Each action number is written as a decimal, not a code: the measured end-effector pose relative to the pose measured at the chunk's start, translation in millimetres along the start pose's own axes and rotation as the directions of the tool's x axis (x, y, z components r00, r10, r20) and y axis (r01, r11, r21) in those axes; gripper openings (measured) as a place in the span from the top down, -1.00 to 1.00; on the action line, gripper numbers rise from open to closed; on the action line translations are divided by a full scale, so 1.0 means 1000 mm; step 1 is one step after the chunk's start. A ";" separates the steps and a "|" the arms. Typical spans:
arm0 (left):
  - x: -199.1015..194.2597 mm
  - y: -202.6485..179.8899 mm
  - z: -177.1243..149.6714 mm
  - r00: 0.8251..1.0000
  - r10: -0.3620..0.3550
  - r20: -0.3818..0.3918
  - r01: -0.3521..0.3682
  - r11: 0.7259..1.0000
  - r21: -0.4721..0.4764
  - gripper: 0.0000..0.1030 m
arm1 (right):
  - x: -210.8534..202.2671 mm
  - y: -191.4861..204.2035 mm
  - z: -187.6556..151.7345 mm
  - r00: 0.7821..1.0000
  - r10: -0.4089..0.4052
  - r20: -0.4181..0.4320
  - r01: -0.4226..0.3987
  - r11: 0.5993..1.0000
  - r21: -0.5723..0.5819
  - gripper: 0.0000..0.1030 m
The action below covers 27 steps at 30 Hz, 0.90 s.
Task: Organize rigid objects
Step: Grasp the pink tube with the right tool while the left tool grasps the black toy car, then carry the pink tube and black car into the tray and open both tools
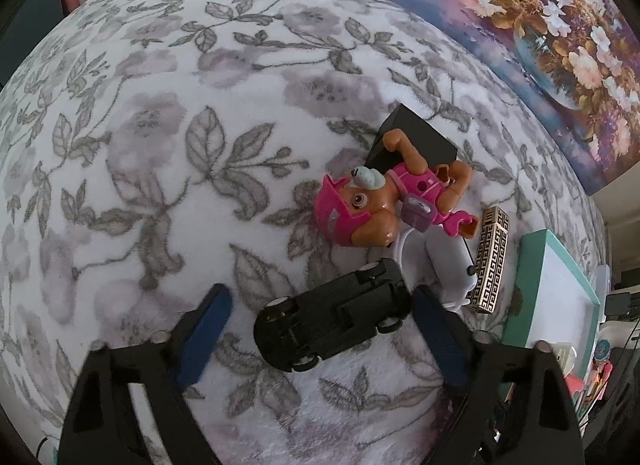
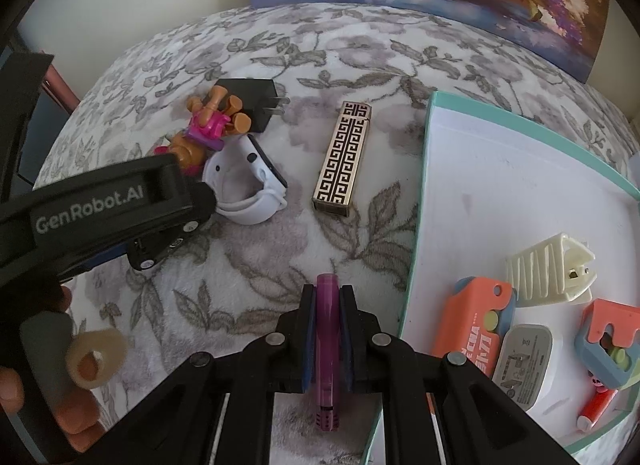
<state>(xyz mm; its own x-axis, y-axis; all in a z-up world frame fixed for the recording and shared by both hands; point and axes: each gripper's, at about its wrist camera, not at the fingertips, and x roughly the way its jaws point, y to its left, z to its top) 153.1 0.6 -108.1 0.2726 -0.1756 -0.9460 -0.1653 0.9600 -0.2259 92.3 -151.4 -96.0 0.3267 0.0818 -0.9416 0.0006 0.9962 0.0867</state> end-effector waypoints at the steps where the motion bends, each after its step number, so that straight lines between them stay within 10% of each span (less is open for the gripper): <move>1: -0.001 0.001 0.000 1.000 -0.005 0.001 0.005 1.000 0.001 -0.42 | 0.000 0.000 0.000 1.000 0.000 0.000 0.000 1.000 -0.001 0.77; 27: -0.092 -0.012 -0.007 0.983 -0.032 0.178 0.022 0.998 0.060 -0.42 | -0.067 -0.010 0.003 0.986 0.057 0.159 -0.062 0.998 0.022 0.77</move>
<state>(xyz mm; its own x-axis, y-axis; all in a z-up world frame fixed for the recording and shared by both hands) 123.0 3.5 -20.0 0.4425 -0.1649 -0.8815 -0.1025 0.9672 -0.2324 73.5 -166.6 -32.5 0.4720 0.1332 -0.8715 0.0010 0.9884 0.1516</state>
